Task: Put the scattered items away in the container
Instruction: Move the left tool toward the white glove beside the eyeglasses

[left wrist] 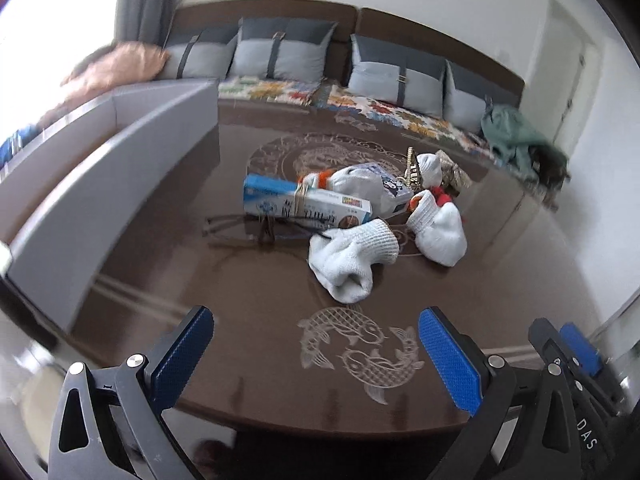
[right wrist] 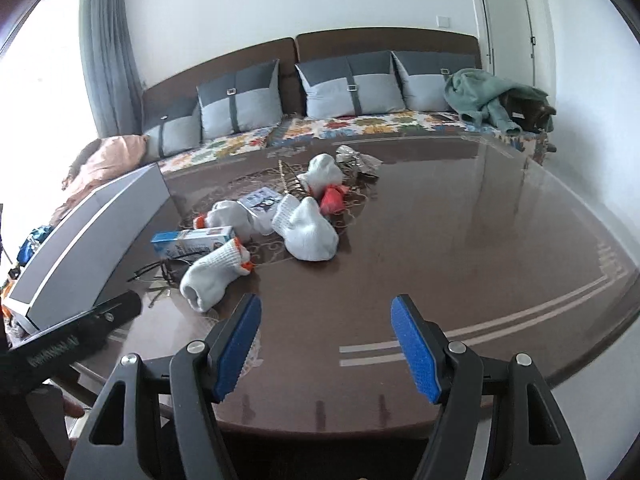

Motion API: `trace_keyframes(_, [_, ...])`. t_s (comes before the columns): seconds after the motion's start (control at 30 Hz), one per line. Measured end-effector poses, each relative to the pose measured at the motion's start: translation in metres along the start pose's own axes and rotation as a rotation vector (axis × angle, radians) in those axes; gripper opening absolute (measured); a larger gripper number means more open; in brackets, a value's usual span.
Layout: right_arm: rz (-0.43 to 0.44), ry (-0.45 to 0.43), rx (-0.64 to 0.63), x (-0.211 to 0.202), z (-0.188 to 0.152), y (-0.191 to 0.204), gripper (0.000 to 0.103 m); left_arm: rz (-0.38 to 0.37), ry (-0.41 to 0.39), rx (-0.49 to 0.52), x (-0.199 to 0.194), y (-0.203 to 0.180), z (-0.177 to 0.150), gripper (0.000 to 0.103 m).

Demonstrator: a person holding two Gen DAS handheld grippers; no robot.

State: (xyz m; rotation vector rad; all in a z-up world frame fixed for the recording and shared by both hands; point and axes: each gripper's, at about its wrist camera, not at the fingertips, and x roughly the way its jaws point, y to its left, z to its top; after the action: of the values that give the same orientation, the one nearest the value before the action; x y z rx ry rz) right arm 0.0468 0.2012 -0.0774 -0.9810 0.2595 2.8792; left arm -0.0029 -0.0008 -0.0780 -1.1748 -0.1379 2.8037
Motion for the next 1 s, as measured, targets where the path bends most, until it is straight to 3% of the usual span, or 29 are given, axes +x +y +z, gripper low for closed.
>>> trace_keyframes(0.13, [0.063, 0.022, -0.014, 0.012, -0.006, 0.005, 0.069, 0.06, -0.011, 0.068, -0.006, -0.007, -0.002, 0.103])
trace_keyframes(0.3, [0.128, 0.003, 0.017, 0.012, -0.009, -0.003, 0.069, 0.109, 0.031, 0.098, -0.006, -0.011, -0.002, 0.103])
trace_keyframes(0.53, [0.188, 0.012, 0.034, 0.011, -0.012, -0.011, 0.069, 0.127, 0.085, 0.167, -0.009, -0.03, 0.0, 0.103])
trace_keyframes(0.8, [0.222, 0.018, 0.077, 0.01, -0.01, -0.027, 0.069, 0.142, 0.122, 0.123, -0.012, -0.04, 0.004, 0.103])
trace_keyframes(1.0, [0.239, 0.036, 0.092, 0.013, -0.01, -0.034, 0.069, 0.146, 0.224, 0.065, -0.002, -0.039, -0.002, 0.103])
